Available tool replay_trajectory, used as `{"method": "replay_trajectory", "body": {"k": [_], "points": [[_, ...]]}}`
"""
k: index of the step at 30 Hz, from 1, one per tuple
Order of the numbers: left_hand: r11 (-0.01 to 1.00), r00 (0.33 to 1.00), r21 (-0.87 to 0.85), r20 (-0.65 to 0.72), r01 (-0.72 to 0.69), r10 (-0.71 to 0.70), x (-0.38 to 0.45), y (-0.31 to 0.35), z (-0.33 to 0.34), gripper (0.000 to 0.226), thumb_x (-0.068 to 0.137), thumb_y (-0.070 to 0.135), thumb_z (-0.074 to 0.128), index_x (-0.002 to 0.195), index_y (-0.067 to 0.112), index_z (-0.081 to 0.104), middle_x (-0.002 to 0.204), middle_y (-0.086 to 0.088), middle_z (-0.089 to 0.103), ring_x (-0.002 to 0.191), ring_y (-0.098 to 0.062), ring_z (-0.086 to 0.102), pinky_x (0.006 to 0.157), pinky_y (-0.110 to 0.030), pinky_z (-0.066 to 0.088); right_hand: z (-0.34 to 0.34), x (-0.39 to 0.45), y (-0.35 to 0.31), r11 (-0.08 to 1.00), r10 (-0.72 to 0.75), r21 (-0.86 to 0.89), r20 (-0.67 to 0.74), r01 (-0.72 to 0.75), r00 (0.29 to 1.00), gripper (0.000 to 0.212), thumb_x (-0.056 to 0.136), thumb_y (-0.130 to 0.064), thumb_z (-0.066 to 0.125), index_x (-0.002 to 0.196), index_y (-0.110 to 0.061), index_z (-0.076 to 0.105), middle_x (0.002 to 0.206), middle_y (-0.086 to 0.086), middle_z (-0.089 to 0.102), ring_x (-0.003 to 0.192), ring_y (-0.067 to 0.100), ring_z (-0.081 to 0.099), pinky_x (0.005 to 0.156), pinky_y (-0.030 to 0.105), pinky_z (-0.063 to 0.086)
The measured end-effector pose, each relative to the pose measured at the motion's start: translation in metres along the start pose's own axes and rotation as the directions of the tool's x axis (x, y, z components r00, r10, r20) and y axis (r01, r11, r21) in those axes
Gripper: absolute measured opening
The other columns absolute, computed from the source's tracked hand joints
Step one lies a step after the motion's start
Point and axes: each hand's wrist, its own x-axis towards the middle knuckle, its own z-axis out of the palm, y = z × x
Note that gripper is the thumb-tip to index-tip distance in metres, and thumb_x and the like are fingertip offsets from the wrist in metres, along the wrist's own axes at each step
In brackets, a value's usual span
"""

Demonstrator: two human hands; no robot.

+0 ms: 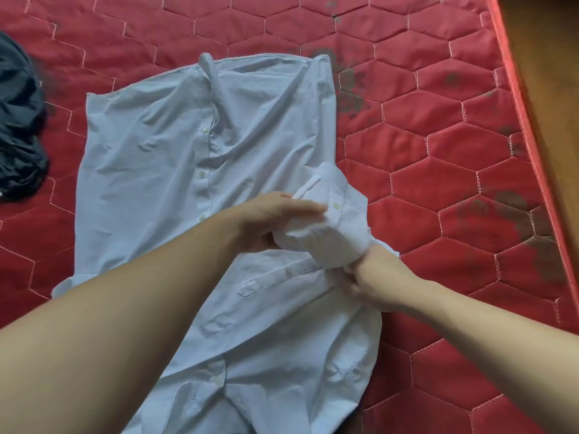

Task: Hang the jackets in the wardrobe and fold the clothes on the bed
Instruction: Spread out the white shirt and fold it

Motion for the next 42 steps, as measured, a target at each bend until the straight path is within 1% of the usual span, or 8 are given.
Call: {"method": "replay_trajectory", "body": {"k": [7,12,18,26,31,34,38,42], "points": [[0.955,0.963,0.12,0.036,-0.271,0.268,-0.041,0.009,-0.006,0.032,0.054,-0.007,0.048,0.071,0.008,0.07,0.075,-0.009,0.065,0.071,-0.017,0.061,0.066,-0.024,0.049,-0.029,0.01,-0.012,0.823,0.254,0.466,0.209,-0.324,0.944,0.012,0.086,-0.026,0.064,0.09,-0.016,0.069,0.078,-0.005,0.065,0.074,0.015,0.06,0.069,0.03,0.048],[0.821,0.932,0.463,0.029,-0.332,0.361,-0.079,0.002,-0.015,0.017,0.063,-0.002,0.062,0.072,0.007,0.073,0.08,-0.002,0.07,0.077,-0.008,0.059,0.074,-0.024,0.049,-0.037,0.005,-0.044,-0.125,0.337,0.762,0.635,-0.635,0.695,0.061,0.082,-0.073,0.046,0.096,-0.017,0.066,0.081,0.009,0.069,0.07,0.024,0.069,0.055,0.029,0.053],[0.91,0.935,0.278,-0.085,-0.308,0.343,-0.115,-0.051,-0.046,0.048,0.068,-0.013,0.065,0.108,0.011,0.072,0.114,0.0,0.071,0.105,-0.014,0.065,0.09,-0.031,0.051,0.015,0.006,-0.106,-0.23,0.237,0.754,0.657,-0.615,0.716,0.042,0.087,-0.058,0.059,0.121,-0.039,0.046,0.122,0.017,0.057,0.087,0.028,0.073,0.057,0.039,0.057],[0.803,0.941,-0.496,-0.234,-0.33,0.243,-0.152,-0.096,-0.1,0.039,0.076,0.011,0.05,0.106,0.01,0.074,0.117,-0.01,0.069,0.104,-0.024,0.068,0.081,-0.035,0.059,0.046,0.01,-0.144,-0.366,0.336,0.679,0.734,-0.636,0.59,0.072,0.07,-0.071,0.066,0.102,-0.007,0.059,0.098,0.014,0.073,0.08,0.025,0.074,0.057,0.036,0.058],[0.794,0.955,-0.562,-0.284,-0.232,0.078,-0.161,-0.124,-0.116,0.037,0.07,0.011,0.05,0.093,0.016,0.078,0.118,-0.008,0.066,0.11,-0.028,0.06,0.093,-0.044,0.051,0.049,0.027,-0.153,-0.629,0.435,0.716,0.646,-0.303,0.627,0.035,0.081,-0.046,0.071,0.074,-0.018,0.052,0.063,0.0,0.054,0.059,0.014,0.059,0.057,0.026,0.048],[0.797,0.957,-0.588,-0.287,-0.138,-0.046,-0.163,-0.137,-0.125,0.033,0.084,0.033,0.044,0.069,0.017,0.069,0.096,-0.008,0.064,0.096,-0.031,0.062,0.082,-0.049,0.054,0.055,0.036,-0.157,-0.574,0.534,0.769,0.611,-0.279,0.585,0.026,0.085,-0.027,0.07,0.067,-0.02,0.052,0.048,-0.004,0.034,0.046,0.01,0.036,0.048,0.022,0.035],[0.914,0.865,-0.401,-0.476,-0.054,-0.157,-0.157,-0.141,-0.13,0.061,0.077,0.072,0.058,0.1,0.017,0.069,0.091,-0.005,0.071,0.09,-0.028,0.07,0.074,-0.049,0.058,0.067,0.032,-0.168,-0.436,0.552,0.82,0.57,-0.372,0.609,0.009,0.082,-0.014,0.069,0.08,-0.015,0.061,0.065,0.002,0.054,0.055,0.014,0.054,0.052,0.025,0.043],[0.945,0.803,-0.294,-0.592,-0.142,-0.064,-0.15,-0.128,-0.126,0.014,0.085,0.023,0.07,0.098,0.021,0.066,0.098,-0.002,0.073,0.085,-0.021,0.068,0.064,-0.032,0.057,0.073,0.027,-0.172,-0.402,0.58,0.841,0.539,-0.36,0.61,0.031,0.08,-0.013,0.072,0.109,-0.01,0.059,0.092,0.008,0.063,0.075,0.02,0.06,0.053,0.025,0.048]]}}
